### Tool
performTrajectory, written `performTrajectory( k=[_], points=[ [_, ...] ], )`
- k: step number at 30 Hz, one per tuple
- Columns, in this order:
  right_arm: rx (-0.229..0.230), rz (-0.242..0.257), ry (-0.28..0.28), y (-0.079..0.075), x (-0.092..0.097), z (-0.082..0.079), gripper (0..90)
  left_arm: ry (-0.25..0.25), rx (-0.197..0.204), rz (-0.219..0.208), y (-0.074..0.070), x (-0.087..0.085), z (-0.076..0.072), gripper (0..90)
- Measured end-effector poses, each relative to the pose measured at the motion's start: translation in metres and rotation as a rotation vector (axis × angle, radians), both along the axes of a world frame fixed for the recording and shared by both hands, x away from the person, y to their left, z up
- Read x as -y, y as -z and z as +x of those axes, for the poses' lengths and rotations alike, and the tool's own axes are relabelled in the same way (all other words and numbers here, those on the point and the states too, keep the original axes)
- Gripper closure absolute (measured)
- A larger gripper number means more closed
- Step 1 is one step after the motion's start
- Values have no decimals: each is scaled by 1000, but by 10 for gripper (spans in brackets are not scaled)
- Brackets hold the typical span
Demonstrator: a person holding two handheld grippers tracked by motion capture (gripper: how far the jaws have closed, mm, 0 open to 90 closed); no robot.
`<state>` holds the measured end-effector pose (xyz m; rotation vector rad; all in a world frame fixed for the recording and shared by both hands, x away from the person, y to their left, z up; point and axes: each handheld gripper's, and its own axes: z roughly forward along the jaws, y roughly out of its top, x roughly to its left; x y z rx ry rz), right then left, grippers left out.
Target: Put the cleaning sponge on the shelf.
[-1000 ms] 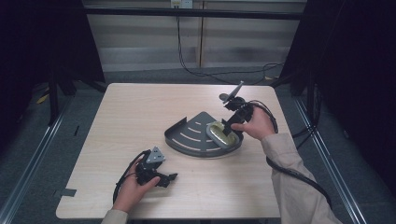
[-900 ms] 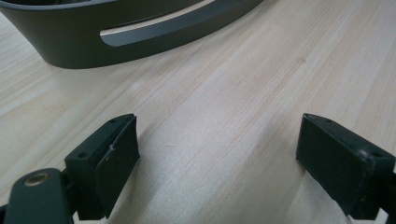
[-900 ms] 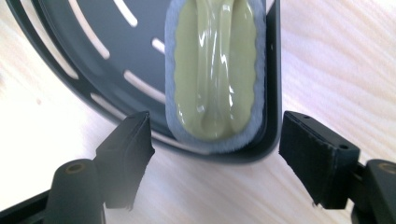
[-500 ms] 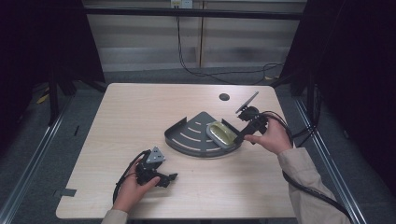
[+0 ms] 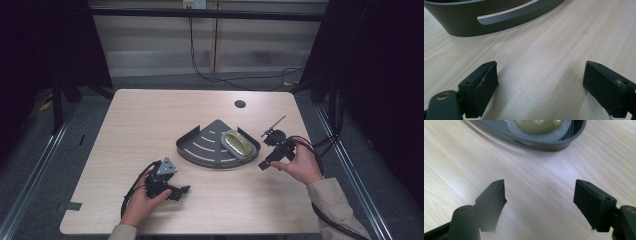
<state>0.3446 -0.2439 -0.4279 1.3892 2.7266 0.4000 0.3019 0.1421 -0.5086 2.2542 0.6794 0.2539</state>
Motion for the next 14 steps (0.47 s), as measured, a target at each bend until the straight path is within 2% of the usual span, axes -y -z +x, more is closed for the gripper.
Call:
performTrajectory(
  k=[8, 11, 14],
  points=[
    [37, 10, -1, 10, 6, -17, 253, 1, 1, 3, 0, 0, 0, 122],
    [37, 3, -7, 10, 5, -19, 255, 0, 1, 3, 0, 0, 0, 122],
    [36, 25, 0, 8, 5, -18, 259, 1, 1, 2, 0, 0, 0, 122]
  ],
)
